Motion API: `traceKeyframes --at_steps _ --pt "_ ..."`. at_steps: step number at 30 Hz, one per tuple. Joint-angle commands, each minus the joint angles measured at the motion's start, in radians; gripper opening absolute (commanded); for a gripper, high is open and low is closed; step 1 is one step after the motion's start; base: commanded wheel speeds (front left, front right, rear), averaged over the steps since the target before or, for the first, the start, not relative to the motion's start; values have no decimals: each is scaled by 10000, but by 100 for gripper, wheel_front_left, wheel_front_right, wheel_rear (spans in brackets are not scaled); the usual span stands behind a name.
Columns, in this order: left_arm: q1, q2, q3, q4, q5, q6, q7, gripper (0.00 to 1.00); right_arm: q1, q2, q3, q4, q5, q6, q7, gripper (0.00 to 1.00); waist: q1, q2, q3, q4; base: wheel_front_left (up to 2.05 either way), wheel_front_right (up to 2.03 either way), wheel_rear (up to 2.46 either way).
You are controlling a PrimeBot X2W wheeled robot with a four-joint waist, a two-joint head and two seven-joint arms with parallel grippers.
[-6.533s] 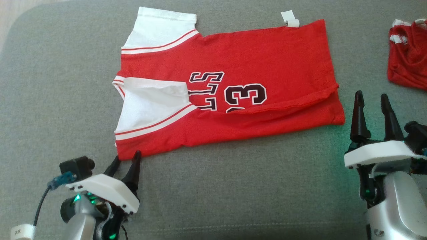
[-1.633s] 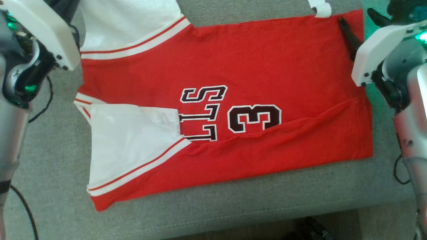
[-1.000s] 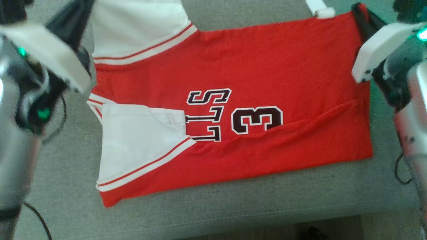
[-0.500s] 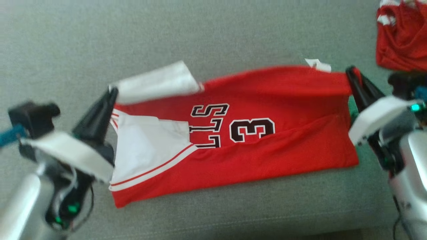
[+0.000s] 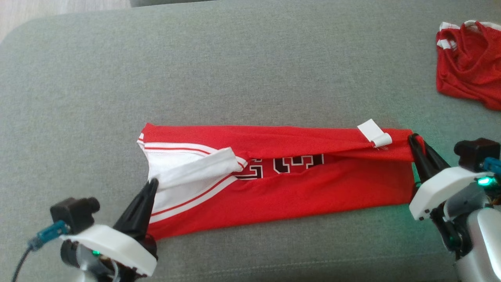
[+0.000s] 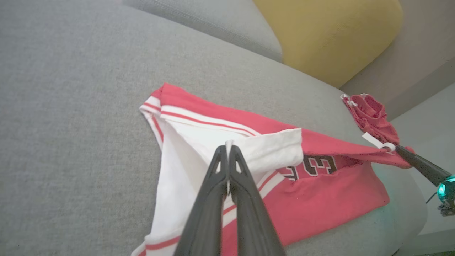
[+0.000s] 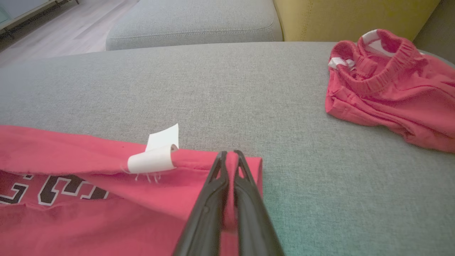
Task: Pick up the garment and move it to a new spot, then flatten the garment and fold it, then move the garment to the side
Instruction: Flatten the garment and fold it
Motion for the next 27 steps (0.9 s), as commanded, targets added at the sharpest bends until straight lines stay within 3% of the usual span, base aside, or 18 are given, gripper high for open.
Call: traceKeyframes --at_steps 1,2,4,5,6,7,8,9,18,27 --pt "-314 37 275 -49 -68 -56 -186 0 -7 -21 49 -396 -165 65 -16 9 1 -1 -1 5 0 0 0" --pt "-314 37 275 -49 -68 -56 -186 0 -7 -21 49 -396 -165 65 -16 9 1 -1 -1 5 0 0 0" --pt "-296 -24 184 256 -6 -119 -306 0 83 107 7 -383 -244 65 -32 33 1 -1 -4 1 0 0 0" --pt "-276 -71 152 367 -1 -151 -378 0 135 176 -45 -386 -269 65 -53 56 1 -1 -8 3 0 0 0" --pt "-248 -106 122 454 19 -185 -464 0 197 240 -108 -395 -286 65 -74 89 1 -1 -12 8 0 0 0" --pt "-207 -128 91 527 53 -222 -561 29 267 291 -193 -402 -301 65 -110 100 1 -1 -21 16 0 0 0" --pt "-158 -146 58 590 96 -252 -660 61 342 338 -294 -414 -312 65 -160 100 1 -1 -33 26 0 0 0" --pt "-107 -159 23 641 152 -263 -750 100 421 381 -388 -434 -316 65 -208 100 1 -1 -49 35 0 0 0" --pt "134 -414 -168 422 633 -19 -1435 100 1175 771 -1211 -946 -318 65 -370 100 1 -1 -345 55 0 0 0" --pt "-64 -559 -284 313 1089 405 -1597 100 596 958 -1389 -790 -707 65 571 100 1 -1 -498 -53 0 0 0"
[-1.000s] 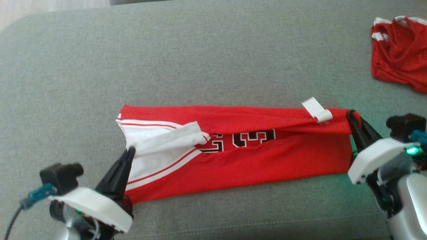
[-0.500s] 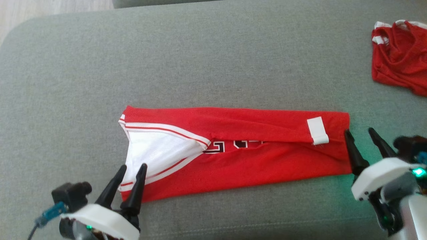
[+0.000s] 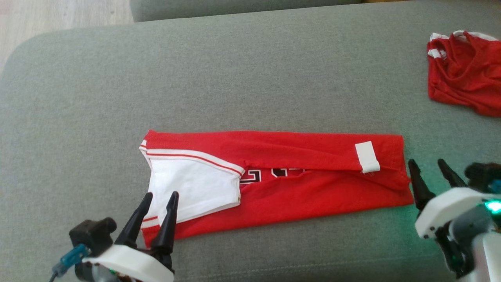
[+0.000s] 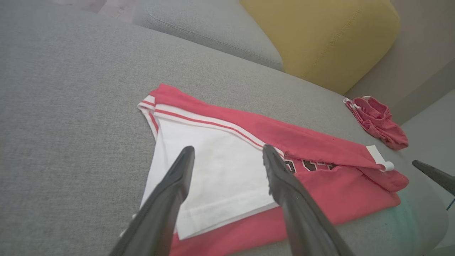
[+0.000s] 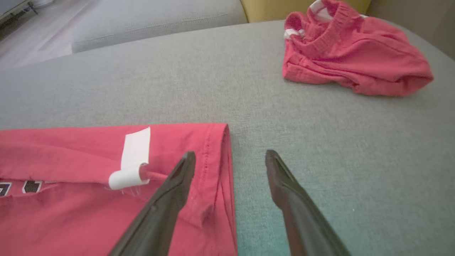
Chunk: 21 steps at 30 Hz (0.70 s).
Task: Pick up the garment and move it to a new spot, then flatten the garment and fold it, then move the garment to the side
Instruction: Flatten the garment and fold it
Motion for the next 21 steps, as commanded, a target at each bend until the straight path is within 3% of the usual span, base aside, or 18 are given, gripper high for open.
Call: traceKeyframes --at_steps 1,14,21 --pt "-484 2 277 -291 128 66 -122 100 -691 -131 223 -132 -124 65 202 100 1 0 4 6 0 0 0" --pt "-840 -247 123 -83 508 294 -366 100 -1478 -716 920 1040 -276 65 2087 100 1 0 59 384 0 0 0" --pt "-958 -228 116 -108 612 357 -408 100 -1737 -730 1023 1497 -9 65 2938 100 1 0 137 426 0 0 0"
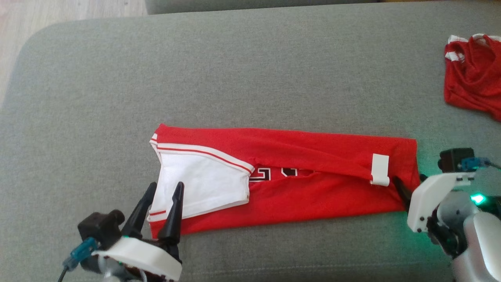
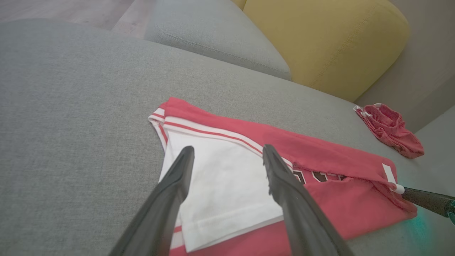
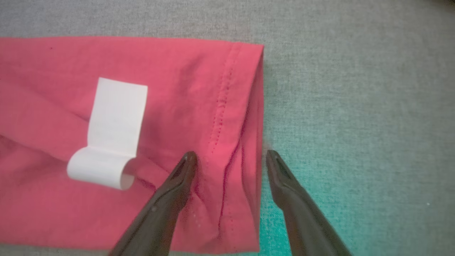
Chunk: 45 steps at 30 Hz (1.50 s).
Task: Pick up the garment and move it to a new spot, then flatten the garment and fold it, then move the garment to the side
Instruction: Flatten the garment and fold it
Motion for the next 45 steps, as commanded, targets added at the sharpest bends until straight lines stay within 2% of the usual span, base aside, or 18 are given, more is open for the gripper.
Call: traceKeyframes --at_steps 1,9,10,11,12,15,16,32,38,45 --pt "-536 63 358 -311 106 48 -116 100 -492 -186 219 -289 92 65 99 100 1 -1 26 6 0 0 0" --pt "-697 105 333 -364 172 95 -108 100 -980 -174 289 219 493 65 737 100 1 -1 275 32 0 0 0" --pt "-713 107 330 -363 172 96 -108 100 -1029 -172 284 289 535 65 750 89 1 -1 292 39 0 0 0" --pt "-726 108 326 -359 172 98 -108 100 -1070 -175 286 352 559 65 744 64 1 -1 303 44 0 0 0" --pt "-737 110 324 -354 171 101 -109 100 -1104 -181 295 412 576 65 729 48 1 -1 311 48 0 0 0" --pt "-753 122 340 -327 160 115 -120 100 -1189 -167 321 555 684 65 588 22 1 -1 306 41 0 0 0" --pt "-756 131 350 -315 152 116 -124 100 -1217 -166 328 583 708 65 483 2 1 -1 296 32 0 0 0" --pt "-912 237 267 -440 205 181 -6 100 -1755 -720 89 119 1013 65 -859 0 1 -1 -82 -485 0 0 0" --pt "-818 305 240 -377 144 196 57 100 -1480 -502 872 -986 1555 65 -1006 0 1 -1 -312 -600 0 0 0" --pt "-808 320 170 -388 133 209 109 100 -1107 -408 1916 -2100 2086 65 -860 0 1 -1 -535 -437 0 0 0"
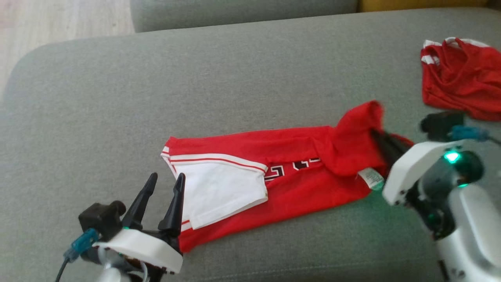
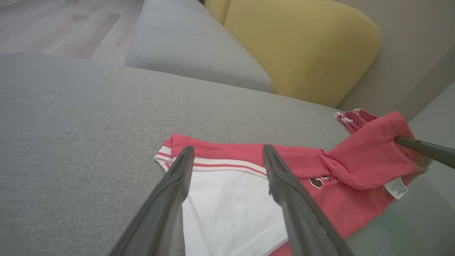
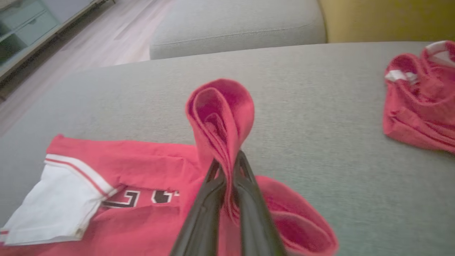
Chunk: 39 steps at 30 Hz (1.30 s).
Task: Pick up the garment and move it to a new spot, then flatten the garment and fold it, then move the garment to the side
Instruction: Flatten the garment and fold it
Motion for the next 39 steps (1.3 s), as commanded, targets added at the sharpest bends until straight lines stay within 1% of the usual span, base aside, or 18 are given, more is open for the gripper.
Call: traceKeyframes --at_steps 1,5,8,14,18,22,29,39 --pt "-387 228 311 -304 49 45 -7 100 -116 -10 365 -573 170 65 38 0 0 0 -73 99 0 0 0" --pt "-361 277 366 -333 21 83 -25 100 120 187 1133 -1090 492 65 177 0 0 0 -214 318 0 0 0" --pt "-352 294 377 -335 -10 84 -29 100 212 481 1623 -1263 718 65 180 0 0 0 -310 514 0 0 0" --pt "-402 279 358 -293 -49 72 -36 100 46 1313 2469 -943 1077 65 -139 0 0 0 -412 951 0 0 0" --pt "-437 240 298 -308 -46 88 -16 100 -242 1722 2911 -382 1439 65 -531 0 0 0 -450 1296 0 0 0" --pt "-494 209 217 -337 -27 98 30 100 -627 1866 3355 259 1915 65 -952 0 0 0 -460 1673 0 0 0" --pt "-669 139 105 -130 -69 -45 15 100 -1492 1883 4402 1319 3779 65 -2019 0 0 0 -456 2330 0 0 0" --pt "-846 -14 -84 178 -98 -195 -44 100 -2786 1885 5964 3821 5828 65 -3516 0 0 0 -337 3053 0 0 0"
